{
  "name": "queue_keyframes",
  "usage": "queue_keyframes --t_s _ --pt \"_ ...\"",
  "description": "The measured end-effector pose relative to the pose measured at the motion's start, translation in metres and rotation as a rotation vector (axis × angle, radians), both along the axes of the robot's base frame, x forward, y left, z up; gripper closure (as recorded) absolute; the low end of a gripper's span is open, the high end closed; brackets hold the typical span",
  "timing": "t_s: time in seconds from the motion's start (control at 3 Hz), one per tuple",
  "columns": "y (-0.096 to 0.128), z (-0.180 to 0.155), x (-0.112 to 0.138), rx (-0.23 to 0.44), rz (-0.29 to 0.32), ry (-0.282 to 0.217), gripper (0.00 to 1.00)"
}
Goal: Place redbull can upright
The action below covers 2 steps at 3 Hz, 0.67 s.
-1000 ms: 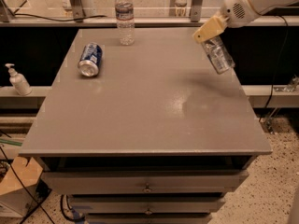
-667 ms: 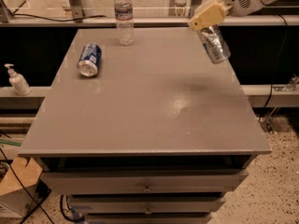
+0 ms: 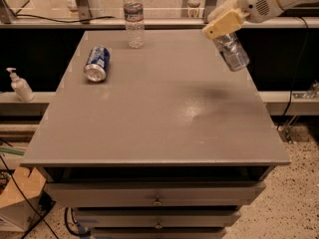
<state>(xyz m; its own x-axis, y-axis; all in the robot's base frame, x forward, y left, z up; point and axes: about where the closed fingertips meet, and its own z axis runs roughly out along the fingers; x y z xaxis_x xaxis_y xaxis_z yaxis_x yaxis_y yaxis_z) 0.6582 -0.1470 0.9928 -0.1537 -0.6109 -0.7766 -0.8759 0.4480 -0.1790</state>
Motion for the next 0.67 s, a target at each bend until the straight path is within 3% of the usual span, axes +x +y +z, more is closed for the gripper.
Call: queue_keyframes --t_s 0.33,0.67 --pt "0.0030 0.0039 -0.0081 0.008 0.104 -0.109 1.00" --pt "0.0051 0.0087 -0.0163 0.058 0.184 -0.204 1.00"
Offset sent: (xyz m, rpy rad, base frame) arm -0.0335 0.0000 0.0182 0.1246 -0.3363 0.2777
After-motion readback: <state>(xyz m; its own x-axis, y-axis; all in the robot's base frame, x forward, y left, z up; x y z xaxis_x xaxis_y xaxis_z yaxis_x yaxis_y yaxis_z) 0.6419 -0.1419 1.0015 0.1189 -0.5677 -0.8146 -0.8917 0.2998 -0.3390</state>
